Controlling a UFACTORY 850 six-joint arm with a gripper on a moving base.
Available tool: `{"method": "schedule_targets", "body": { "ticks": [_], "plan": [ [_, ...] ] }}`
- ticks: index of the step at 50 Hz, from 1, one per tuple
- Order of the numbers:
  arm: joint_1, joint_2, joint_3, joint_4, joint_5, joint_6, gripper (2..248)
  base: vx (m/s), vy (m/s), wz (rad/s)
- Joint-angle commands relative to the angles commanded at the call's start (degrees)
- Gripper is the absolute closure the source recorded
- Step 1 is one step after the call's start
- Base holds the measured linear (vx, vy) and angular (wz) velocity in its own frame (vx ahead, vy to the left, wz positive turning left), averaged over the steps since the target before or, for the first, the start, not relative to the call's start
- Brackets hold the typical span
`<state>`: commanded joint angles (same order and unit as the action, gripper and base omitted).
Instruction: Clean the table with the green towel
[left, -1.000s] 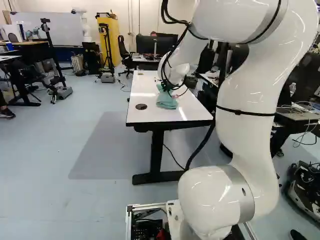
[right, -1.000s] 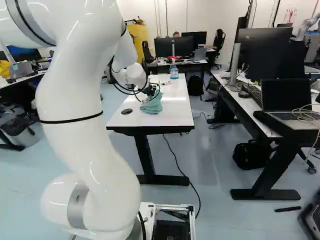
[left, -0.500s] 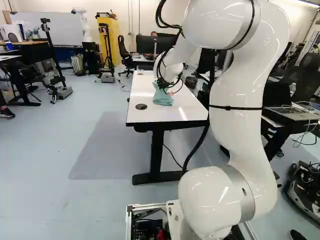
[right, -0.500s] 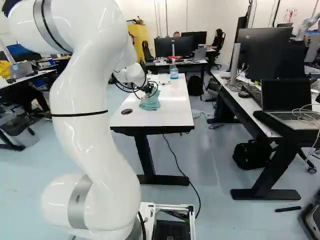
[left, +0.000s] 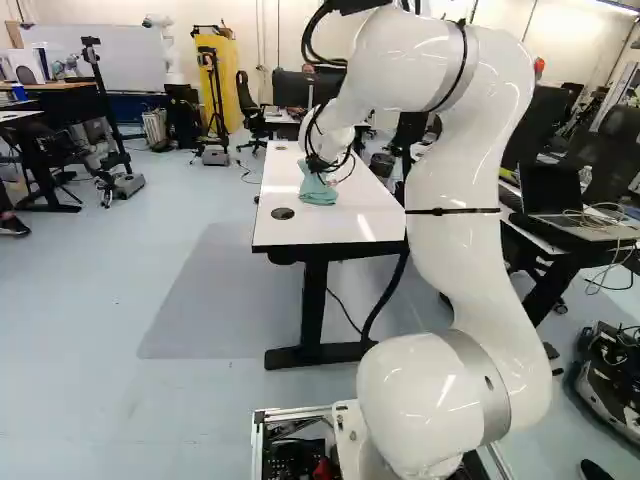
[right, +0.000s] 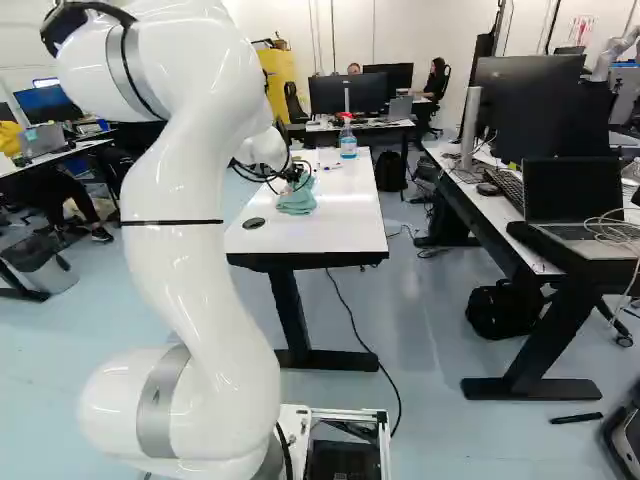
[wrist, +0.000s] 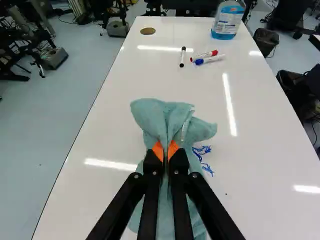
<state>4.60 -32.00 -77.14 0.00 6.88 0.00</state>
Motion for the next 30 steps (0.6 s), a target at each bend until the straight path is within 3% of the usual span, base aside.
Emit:
{"method": "schedule_targets", "body": {
  "ticks": [12,30],
  "plan": [
    [0.1,-2.8,-3.7,0.0,-2.3,0.0,220,0.000,0.000,0.000],
    [0.1,-3.0,-4.0,0.0,-6.0,0.0,220,0.000,0.000,0.000]
  ]
}}
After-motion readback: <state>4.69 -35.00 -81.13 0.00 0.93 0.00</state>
